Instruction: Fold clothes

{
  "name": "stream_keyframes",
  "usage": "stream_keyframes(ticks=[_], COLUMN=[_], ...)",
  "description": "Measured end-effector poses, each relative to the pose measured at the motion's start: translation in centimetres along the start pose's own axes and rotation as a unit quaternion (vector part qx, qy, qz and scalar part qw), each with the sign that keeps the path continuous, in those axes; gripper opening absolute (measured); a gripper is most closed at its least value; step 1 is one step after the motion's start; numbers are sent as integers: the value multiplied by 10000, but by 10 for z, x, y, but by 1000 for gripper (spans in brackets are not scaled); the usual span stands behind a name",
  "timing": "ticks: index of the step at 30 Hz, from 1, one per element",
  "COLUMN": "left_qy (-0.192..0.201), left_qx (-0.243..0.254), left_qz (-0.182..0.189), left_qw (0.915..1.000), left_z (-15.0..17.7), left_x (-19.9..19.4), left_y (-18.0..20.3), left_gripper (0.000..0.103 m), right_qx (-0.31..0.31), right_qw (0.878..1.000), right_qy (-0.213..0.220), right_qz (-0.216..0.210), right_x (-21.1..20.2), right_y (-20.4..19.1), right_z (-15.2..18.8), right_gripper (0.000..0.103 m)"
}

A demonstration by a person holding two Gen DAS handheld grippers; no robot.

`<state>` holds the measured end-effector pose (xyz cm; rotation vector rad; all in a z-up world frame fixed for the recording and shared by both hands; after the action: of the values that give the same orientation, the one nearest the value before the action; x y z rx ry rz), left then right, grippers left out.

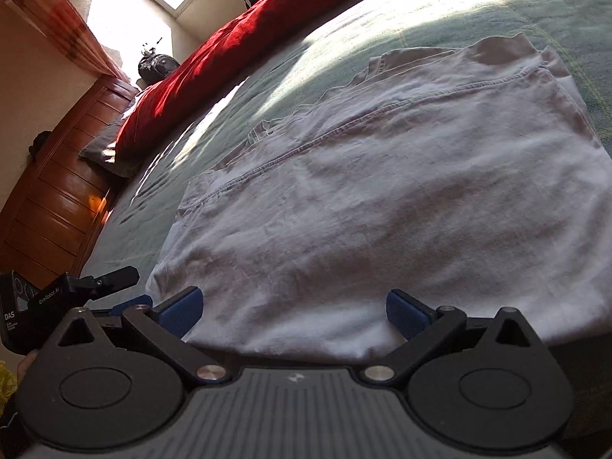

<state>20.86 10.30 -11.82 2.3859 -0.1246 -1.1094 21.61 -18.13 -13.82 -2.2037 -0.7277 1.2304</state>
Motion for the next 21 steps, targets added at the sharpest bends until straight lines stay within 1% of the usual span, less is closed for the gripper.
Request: stream_keyframes(ticks=[4,5,9,13,15,16,19,21], left_qy=[-10,-38,-285,-119,-99,-142,-395,-434], left_qx=[117,119,-37,-21,2,15,30,-52], left_qz=[281,304,134,387,545,515,37,-27], left_qw=[9995,9995,9995,9992,9985,9986,9992,9990], left_z=[-15,-17,-20,-22,-18,-15,0,6], left_x=[14,18,38,18,9,9,15,11], left_y=[7,7,-9,-4,-1,-3,-23,-32], left_gripper=[96,96,95,95,96,97,96,96], right_qx=[-26,-30,26,15,39,53,-3,-49], right_qw=[10000,9999,9999,10000,9999,9999,9999,9999], right_qy=[-26,-31,8,16,17,17,15,21], right_qz=[71,94,110,96,104,109,142,159], right_x=[3,4,2,1,2,2,4,4], right_y=[0,0,2,3,4,5,4,3], right_z=[2,3,5,6,6,6,7,7], right_gripper=[103,103,103,103,103,103,103,103])
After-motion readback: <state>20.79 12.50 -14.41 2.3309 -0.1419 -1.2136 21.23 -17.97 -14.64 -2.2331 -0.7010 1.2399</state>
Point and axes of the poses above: each gripper's, at about its wrist camera, not at the fingertips, and x roughly the way its jaws point, y to its right, z to its underside, the point moved 10 cm from there along x, roughly the way its jaws point, and after that the axes turned 3 degrees about -z, right-handed, at the moved point
